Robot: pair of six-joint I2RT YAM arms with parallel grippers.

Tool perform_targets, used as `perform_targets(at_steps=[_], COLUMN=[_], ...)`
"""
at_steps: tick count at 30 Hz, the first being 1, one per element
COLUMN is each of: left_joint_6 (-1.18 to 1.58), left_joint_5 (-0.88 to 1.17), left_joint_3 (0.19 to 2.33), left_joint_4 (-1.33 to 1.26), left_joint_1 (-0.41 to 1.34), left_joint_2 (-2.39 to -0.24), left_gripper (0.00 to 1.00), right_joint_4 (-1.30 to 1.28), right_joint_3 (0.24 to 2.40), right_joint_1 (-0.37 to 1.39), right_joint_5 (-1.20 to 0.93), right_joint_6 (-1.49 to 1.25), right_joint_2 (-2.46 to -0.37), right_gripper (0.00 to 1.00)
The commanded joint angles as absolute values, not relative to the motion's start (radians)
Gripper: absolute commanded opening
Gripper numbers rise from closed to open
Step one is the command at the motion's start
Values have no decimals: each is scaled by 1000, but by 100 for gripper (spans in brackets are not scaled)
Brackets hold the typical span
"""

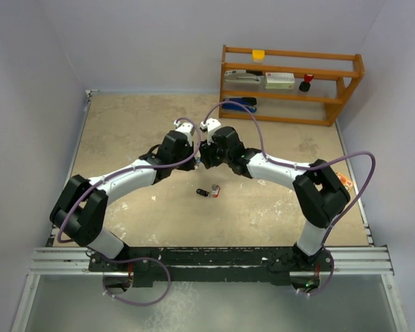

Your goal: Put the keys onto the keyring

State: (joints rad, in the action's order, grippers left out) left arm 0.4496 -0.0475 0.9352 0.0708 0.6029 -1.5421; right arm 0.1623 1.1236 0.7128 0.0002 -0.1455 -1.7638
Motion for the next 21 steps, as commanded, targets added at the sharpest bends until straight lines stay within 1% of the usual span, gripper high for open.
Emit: perform_targets(at_steps=[1,3,4,6,8,10,12,14,16,21], left_joint_6=[435,436,436,440,446,453,458,463,475,526], left_joint_5=[-36,-53,-64,-92,-118,-130,-146,-159,-161,-126], left_joint_3=[984,986,988,993,995,994,994,996,996,978], left_joint_4=[46,49,50,57,61,60,54,50,33,-46], left_joint_1=[603,603,602,599,589,574,558,541,524,473], left_joint_2=[-1497,-1495,-1494,-1493,-1493,-1495,-1498,-1504,-1510,-1516], left_gripper=[0,0,0,0,0,0,0,0,0,0], right_joint_4=[200,206,202,181,156,156,157,150,141,136], right_joint_3=[1105,1084,1076,1065,1053,1030,1008,1001,998,981], right_joint_1=[716,713,713,706,681,649,627,616,614,603], right_joint_5=[103,160,202,308,359,354,350,362,381,382], right_joint_6=[-163,-177,-190,-235,-276,-296,-295,-285,-276,-267], right_joint_2=[-1684,-1657,-1635,-1602,-1567,-1525,-1489,-1462,-1441,-1403], right_gripper=[63,69,70,76,78,79,82,90,94,98])
